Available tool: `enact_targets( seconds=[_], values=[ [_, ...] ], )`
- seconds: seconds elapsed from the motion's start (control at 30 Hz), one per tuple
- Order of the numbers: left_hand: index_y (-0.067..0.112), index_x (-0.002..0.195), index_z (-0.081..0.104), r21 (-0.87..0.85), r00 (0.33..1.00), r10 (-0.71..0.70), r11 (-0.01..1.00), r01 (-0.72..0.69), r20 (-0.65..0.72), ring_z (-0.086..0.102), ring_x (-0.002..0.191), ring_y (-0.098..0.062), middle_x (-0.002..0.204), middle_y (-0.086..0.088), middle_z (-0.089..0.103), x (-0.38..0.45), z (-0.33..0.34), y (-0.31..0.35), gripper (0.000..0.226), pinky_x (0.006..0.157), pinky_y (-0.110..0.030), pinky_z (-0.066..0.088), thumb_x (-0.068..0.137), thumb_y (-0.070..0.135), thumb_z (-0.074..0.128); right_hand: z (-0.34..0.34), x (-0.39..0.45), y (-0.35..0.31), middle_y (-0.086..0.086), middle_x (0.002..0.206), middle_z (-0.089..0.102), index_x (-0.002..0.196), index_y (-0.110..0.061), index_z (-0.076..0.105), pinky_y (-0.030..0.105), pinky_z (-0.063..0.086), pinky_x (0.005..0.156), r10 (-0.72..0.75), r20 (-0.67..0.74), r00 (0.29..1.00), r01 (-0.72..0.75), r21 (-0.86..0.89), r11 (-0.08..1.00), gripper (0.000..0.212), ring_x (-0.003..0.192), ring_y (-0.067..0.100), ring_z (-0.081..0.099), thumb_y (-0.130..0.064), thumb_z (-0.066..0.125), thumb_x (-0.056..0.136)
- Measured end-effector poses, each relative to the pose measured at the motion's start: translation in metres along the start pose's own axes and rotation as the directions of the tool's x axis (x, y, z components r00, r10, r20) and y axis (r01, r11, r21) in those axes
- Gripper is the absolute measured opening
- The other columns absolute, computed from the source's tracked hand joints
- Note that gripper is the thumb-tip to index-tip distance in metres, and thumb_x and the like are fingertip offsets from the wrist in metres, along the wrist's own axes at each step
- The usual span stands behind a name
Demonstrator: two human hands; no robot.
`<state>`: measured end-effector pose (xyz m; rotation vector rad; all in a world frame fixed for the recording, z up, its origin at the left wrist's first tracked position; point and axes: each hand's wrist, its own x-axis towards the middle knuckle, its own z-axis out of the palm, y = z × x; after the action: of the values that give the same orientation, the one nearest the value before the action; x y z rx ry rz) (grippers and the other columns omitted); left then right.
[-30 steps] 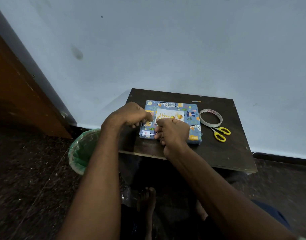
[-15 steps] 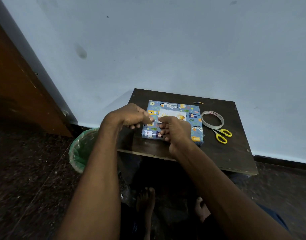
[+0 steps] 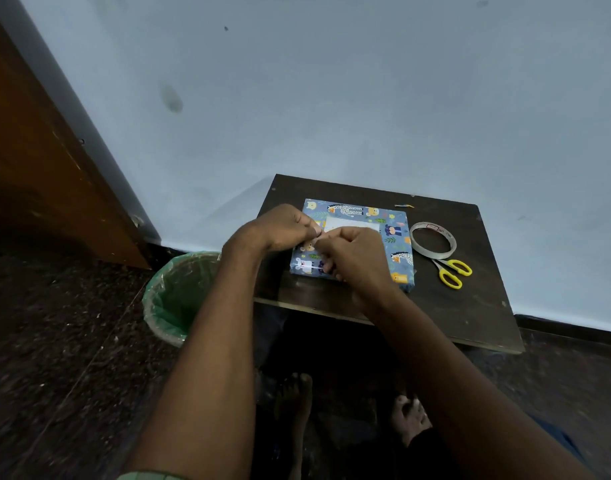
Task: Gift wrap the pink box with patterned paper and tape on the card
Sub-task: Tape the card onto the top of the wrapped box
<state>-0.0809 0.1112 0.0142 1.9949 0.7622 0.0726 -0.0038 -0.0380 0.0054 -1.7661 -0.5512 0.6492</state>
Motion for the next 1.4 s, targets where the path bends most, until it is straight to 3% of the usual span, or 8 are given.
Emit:
enact_targets(
  seconds=[0.27,0.37,0.53,0.73,0.9,1.1,1.2,1.4],
  values=[
    [0.024,0.09,0.088,-0.013,0.997,-0.055,0.998,0.055,0.047,0.071,0.114,-0.008,0.102,0.011,0.082,-0.003,-0.007,-0.004,0.015,0.11,-0.03,0.049,0.095,0.032,0.077,-0.02,0.021,-0.006,0.015,0.062,0.062,0.089,0.016,0.071,0.025,0.035,0.044,0.191,0.016,0.981,-0.192,0.096,0.977,0.021,0.057,0.025,0.052,-0.003,0.075,0.083],
    [0.015,0.093,0.087,-0.013,0.997,-0.068,0.998,0.069,0.034,0.073,0.106,-0.006,0.1,0.007,0.083,-0.003,-0.007,-0.004,0.014,0.099,-0.027,0.054,0.088,0.028,0.085,-0.019,0.022,-0.007,0.015,0.064,0.064,0.089,0.016,0.071,0.027,0.035,0.044,0.223,0.011,0.975,-0.223,0.114,0.968,0.021,0.057,0.026,0.052,-0.003,0.075,0.083],
    [0.02,0.113,0.08,-0.044,0.999,-0.029,0.999,0.03,0.018,0.061,0.072,0.009,0.08,0.021,0.071,-0.005,-0.006,0.002,0.015,0.052,-0.004,0.04,0.099,0.017,0.075,-0.023,0.024,-0.013,0.014,0.078,0.064,0.097,0.008,0.071,0.025,0.039,0.043,0.262,0.087,0.961,-0.273,0.161,0.948,0.016,0.046,0.015,0.055,-0.003,0.073,0.087],
    [0.009,0.108,0.082,-0.067,0.999,-0.02,0.998,0.022,0.036,0.065,0.068,0.013,0.095,0.007,0.077,-0.009,-0.004,0.008,0.017,0.054,-0.006,0.043,0.098,0.021,0.077,-0.029,0.028,-0.013,0.012,0.078,0.064,0.104,0.004,0.071,0.027,0.048,0.05,0.289,0.134,0.948,-0.309,0.162,0.937,0.018,0.05,0.016,0.058,-0.007,0.073,0.09],
    [0.012,0.095,0.085,-0.026,0.995,-0.103,0.994,0.103,0.002,0.052,0.066,-0.005,0.077,0.009,0.073,-0.008,-0.007,0.005,0.019,0.058,-0.024,0.038,0.089,0.03,0.085,-0.025,0.027,-0.01,0.017,0.069,0.063,0.093,0.003,0.071,0.026,0.045,0.044,0.248,0.09,0.965,-0.256,0.098,0.962,0.01,0.046,0.018,0.054,-0.007,0.073,0.091],
    [0.005,0.08,0.079,0.012,0.96,-0.276,0.961,0.277,-0.048,0.039,0.042,-0.01,0.045,0.006,0.052,-0.005,-0.004,0.009,0.03,0.043,-0.02,0.032,0.077,0.032,0.094,-0.012,0.026,0.003,0.012,0.051,0.063,0.068,-0.005,0.071,0.024,0.043,0.043,0.052,-0.021,0.998,-0.055,-0.182,0.982,0.022,0.036,0.016,0.052,-0.014,0.068,0.088],
    [0.012,0.063,0.064,0.009,0.945,-0.325,0.945,0.326,-0.048,0.038,0.035,-0.008,0.044,0.004,0.052,-0.003,-0.002,0.009,0.039,0.039,-0.017,0.032,0.076,0.03,0.095,-0.01,0.027,0.006,0.013,0.053,0.067,0.067,-0.004,0.072,0.027,0.049,0.047,0.009,-0.057,0.998,-0.022,-0.233,0.972,0.022,0.038,0.018,0.057,-0.015,0.067,0.086],
    [0.01,0.069,0.067,0.043,0.935,-0.347,0.935,0.351,-0.067,0.045,0.038,-0.009,0.05,0.001,0.057,-0.001,0.004,0.013,0.032,0.04,-0.018,0.037,0.076,0.027,0.093,-0.008,0.028,0.007,0.012,0.051,0.067,0.063,-0.003,0.071,0.04,0.062,0.06,-0.081,-0.071,0.994,0.05,-0.359,0.932,0.021,0.043,0.026,0.065,-0.015,0.067,0.081]
  ],
)
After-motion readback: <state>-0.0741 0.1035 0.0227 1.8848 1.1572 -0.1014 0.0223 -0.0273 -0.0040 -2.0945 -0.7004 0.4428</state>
